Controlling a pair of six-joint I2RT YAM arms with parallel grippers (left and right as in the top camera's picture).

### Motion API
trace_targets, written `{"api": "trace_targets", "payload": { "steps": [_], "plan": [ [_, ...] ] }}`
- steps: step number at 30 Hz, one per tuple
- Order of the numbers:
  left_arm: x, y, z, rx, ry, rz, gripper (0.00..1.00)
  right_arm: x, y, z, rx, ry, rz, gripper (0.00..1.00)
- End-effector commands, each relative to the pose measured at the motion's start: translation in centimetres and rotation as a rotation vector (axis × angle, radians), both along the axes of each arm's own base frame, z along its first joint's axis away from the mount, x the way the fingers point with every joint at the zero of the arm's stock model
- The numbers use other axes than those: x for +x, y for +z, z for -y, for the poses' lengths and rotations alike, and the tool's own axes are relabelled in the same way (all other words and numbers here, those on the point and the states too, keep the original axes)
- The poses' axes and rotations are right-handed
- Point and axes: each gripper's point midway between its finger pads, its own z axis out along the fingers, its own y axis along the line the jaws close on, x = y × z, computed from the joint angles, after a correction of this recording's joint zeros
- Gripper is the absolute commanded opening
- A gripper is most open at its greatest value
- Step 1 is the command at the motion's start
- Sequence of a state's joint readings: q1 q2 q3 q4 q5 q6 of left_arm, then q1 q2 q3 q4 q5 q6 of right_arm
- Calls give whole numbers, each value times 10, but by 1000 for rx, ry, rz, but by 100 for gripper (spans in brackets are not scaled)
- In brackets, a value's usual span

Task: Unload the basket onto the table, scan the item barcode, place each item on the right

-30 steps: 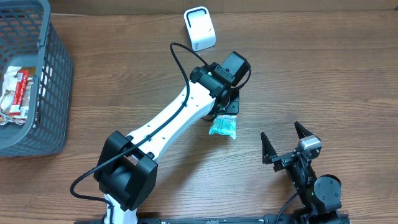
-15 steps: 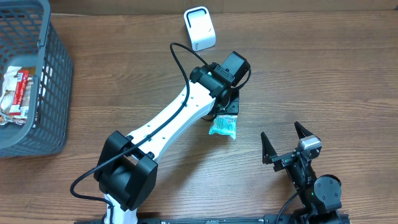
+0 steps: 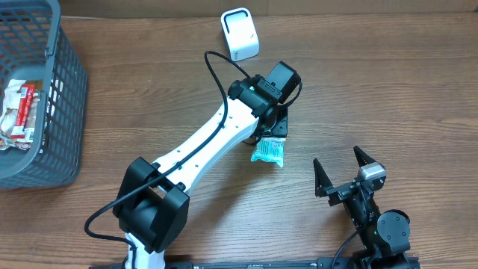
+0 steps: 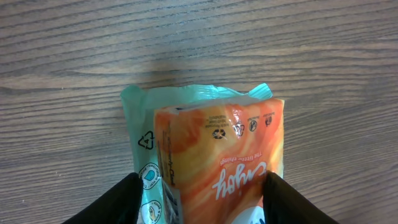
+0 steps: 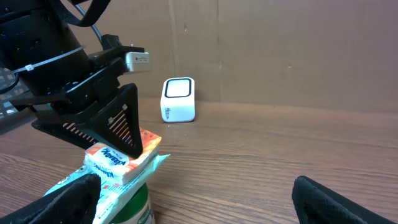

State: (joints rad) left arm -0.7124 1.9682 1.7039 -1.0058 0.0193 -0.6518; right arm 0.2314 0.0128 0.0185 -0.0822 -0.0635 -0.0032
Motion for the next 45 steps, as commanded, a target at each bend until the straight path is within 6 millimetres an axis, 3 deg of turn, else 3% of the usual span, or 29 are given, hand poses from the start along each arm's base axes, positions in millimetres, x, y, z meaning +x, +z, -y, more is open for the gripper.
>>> {"api": "trace_targets", "payload": {
  "steps": [1, 24, 27, 32, 35, 38, 45],
  "plan": [
    [-1, -10, -2, 15, 1, -18, 54, 0, -2, -1, 3, 4, 2, 100],
    [-5, -9, 6, 9, -18, -10, 49, 0, -2, -1, 3, 4, 2, 100],
    [-5, -9, 6, 8, -18, -9, 36, 0, -2, -1, 3, 4, 2, 100],
    [-4, -9, 6, 8, -17, -8, 25, 0, -2, -1, 3, 4, 2, 100],
    [-1, -7, 4, 4, -10, -4, 4, 0, -2, -1, 3, 4, 2, 100],
    [5, -1, 3, -5, -6, 10, 4, 0, -2, -1, 3, 4, 2, 100],
    [23, 35, -2, -21, -52, 105, 4, 0, -2, -1, 3, 4, 2, 100]
  ]
}}
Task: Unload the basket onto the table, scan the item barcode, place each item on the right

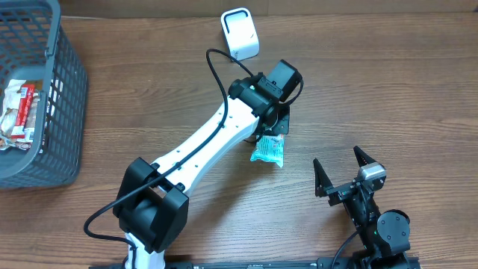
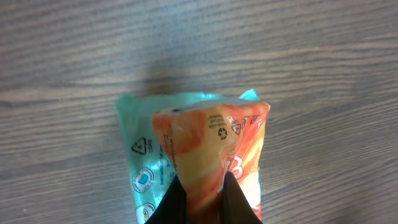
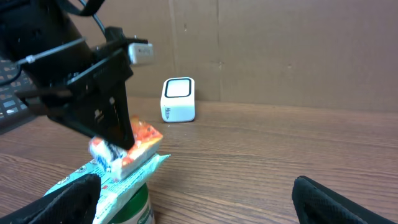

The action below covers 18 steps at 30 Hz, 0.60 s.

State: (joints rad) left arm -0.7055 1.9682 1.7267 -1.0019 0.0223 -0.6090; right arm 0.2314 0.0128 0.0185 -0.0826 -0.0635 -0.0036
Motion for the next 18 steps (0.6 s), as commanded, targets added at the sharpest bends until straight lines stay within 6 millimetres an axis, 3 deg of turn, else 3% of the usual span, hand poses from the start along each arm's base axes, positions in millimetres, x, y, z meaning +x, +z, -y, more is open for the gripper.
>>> {"api": "trace_targets", "payload": {
  "steps": [1, 6, 9, 13, 18],
  "plan": [
    [19, 33, -8, -4, -6, 96, 4, 0, -2, -1, 4, 4, 2, 100],
    [31, 64, -46, 122, 65, 212, 4, 0, -2, -1, 4, 4, 2, 100],
    [33, 74, -84, 294, 118, 272, 4, 0, -2, -1, 4, 4, 2, 100],
    [26, 74, -122, 498, 141, 273, 4, 0, -2, -1, 4, 4, 2, 100],
    [19, 58, -138, 617, 122, 225, 4, 0, -2, -1, 4, 4, 2, 100]
  ]
}}
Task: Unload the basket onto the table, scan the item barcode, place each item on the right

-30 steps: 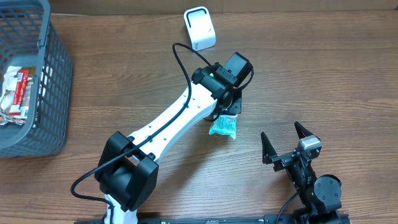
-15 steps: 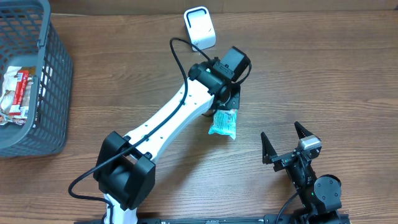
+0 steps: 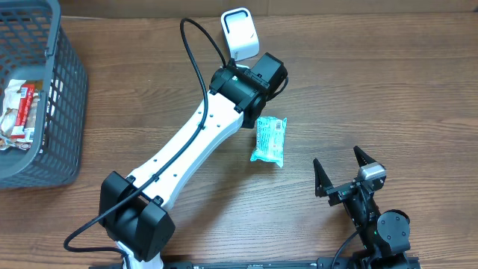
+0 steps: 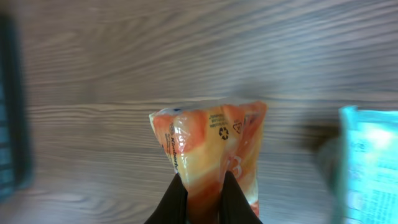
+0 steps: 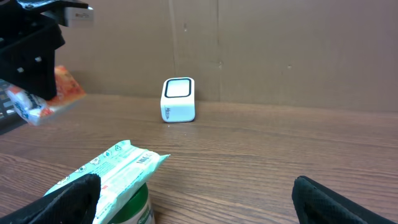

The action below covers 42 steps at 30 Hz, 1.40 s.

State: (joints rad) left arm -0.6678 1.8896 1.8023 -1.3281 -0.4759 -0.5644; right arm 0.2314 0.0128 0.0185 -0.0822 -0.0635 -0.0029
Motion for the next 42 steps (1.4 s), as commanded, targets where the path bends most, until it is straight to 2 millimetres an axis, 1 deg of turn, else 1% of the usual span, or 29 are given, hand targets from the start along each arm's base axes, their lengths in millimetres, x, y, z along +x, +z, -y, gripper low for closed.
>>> {"api": "trace_targets", "payload": {
  "steps": [1, 3, 6, 8, 13, 18, 21, 25, 30, 32, 35, 37, 42],
  "plan": [
    [9, -1, -21, 139, 9, 36, 4, 0, -2, -1, 3, 4, 2, 100],
    [10, -11, -25, 182, 10, 23, 4, 0, -2, -1, 3, 4, 2, 100],
    [13, -28, -37, 289, 12, 10, 4, 0, -2, -1, 3, 4, 2, 100],
    [12, -43, -40, 333, 7, -19, 4, 0, -2, -1, 3, 4, 2, 100],
    [10, -83, -41, 391, 12, -95, 4, 0, -2, -1, 3, 4, 2, 100],
    [8, -123, -39, 417, 14, -169, 4, 0, -2, -1, 3, 4, 3, 100],
    [8, -138, -37, 419, 17, -186, 4, 0, -2, -1, 3, 4, 2, 100],
    [7, -146, -34, 401, 22, -198, 5, 0, -2, -1, 3, 4, 2, 100],
    [6, -152, -28, 354, 28, -212, 11, 0, -2, -1, 3, 4, 2, 100],
    [5, -154, -26, 335, 29, -219, 17, 0, -2, -1, 3, 4, 2, 100],
    [5, -154, -26, 331, 31, -219, 22, 0, -2, -1, 3, 4, 2, 100],
    [5, -154, -26, 331, 31, -219, 30, 0, -2, -1, 3, 4, 2, 100],
    [5, -154, -26, 330, 31, -220, 34, 0, -2, -1, 3, 4, 2, 100]
  ]
}}
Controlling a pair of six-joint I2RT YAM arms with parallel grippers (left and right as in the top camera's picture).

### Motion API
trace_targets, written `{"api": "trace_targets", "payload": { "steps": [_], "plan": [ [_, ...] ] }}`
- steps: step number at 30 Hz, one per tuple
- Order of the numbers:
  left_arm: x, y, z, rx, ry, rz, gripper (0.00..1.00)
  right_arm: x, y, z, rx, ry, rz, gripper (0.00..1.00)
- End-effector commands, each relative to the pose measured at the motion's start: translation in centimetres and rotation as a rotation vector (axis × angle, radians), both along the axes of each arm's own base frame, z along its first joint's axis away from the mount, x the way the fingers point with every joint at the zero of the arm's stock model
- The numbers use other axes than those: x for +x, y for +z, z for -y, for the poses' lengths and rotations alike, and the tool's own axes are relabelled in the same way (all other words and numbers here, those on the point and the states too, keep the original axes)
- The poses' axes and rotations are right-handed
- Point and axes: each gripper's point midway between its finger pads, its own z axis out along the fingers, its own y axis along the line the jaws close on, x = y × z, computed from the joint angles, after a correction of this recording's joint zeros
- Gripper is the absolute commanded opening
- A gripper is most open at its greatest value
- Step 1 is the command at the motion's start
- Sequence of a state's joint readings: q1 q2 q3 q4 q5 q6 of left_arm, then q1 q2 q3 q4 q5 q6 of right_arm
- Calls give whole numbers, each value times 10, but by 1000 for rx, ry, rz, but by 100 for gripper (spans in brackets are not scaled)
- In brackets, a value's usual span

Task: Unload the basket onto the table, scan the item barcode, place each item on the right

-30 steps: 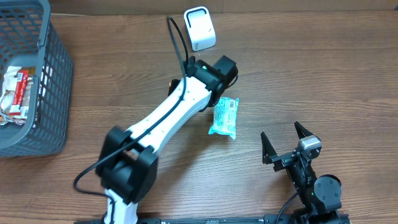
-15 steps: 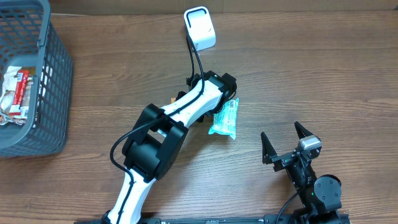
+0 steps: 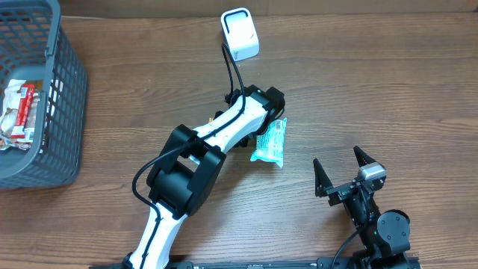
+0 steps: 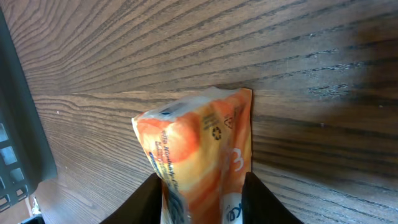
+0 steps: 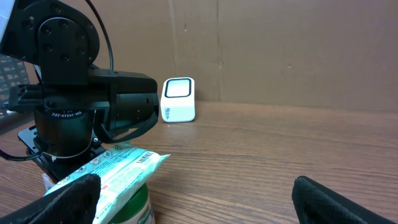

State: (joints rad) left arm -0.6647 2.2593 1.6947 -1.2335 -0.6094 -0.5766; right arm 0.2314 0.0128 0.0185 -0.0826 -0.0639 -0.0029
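An orange snack packet (image 4: pixel 199 149) stands between my left gripper's (image 4: pixel 199 202) fingers, which touch it on both sides just above the wooden table. In the overhead view the left wrist (image 3: pixel 258 112) hides the packet and sits low, left of a teal wipes pack (image 3: pixel 269 140). The white barcode scanner (image 3: pixel 239 33) stands at the table's far edge, also seen as a scanner (image 5: pixel 178 99) behind the left arm. My right gripper (image 3: pixel 335 154) rests open and empty at the front right.
A grey mesh basket (image 3: pixel 45 97) with wrapped items stands at the far left; its dark wall (image 4: pixel 18 124) shows beside the packet. The teal pack (image 5: pixel 106 171) lies on a green-topped container (image 5: pixel 134 202) close to the right wrist camera.
My left wrist was raised close to the scanner with the packet pinched thin. Now it is turned and low, beside the teal pack. Its fingers stand wider apart and the packet looks puffier.
My left gripper was open around the orange packet lying on the teal pack. Then it was shut on the packet, then held it up near the scanner. Now it holds the packet low over the table beside the teal pack. The right arm stayed still.
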Motion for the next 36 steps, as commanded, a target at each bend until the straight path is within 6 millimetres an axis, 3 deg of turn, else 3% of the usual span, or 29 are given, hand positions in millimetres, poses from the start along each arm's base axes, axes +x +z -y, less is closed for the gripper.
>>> {"api": "trace_targets", "payload": {
  "steps": [1, 11, 12, 14, 16, 21, 23, 27, 29, 36],
  "plan": [
    [-1, -3, -3, -8, 25, -4, 35, 0, -2, -1, 3, 3, 3, 100],
    [6, 15, 5, -61, 31, 29, 44, 0, -2, -1, 3, 3, 3, 100],
    [6, 19, 5, -68, 31, 37, 49, 0, -2, -1, 3, 3, 3, 100],
    [8, 28, 3, -83, 38, 57, 72, 0, -2, -1, 3, 3, 3, 100],
    [11, 38, 1, -109, 52, 74, 88, 0, -2, -1, 3, 3, 3, 100],
    [14, 52, -2, -261, 125, 71, 99, 0, -2, -1, 3, 3, 3, 100],
    [15, 51, -1, -349, 167, 45, 98, 0, -2, -1, 3, 3, 3, 100],
    [15, 42, 4, -497, 186, -49, 71, 0, -2, -1, 3, 3, 3, 100],
    [15, 37, 10, -571, 144, -112, 62, 0, -2, -1, 3, 3, 3, 100],
    [15, 36, 10, -582, 76, -148, 68, 0, -2, -1, 3, 3, 3, 100]
  ]
}}
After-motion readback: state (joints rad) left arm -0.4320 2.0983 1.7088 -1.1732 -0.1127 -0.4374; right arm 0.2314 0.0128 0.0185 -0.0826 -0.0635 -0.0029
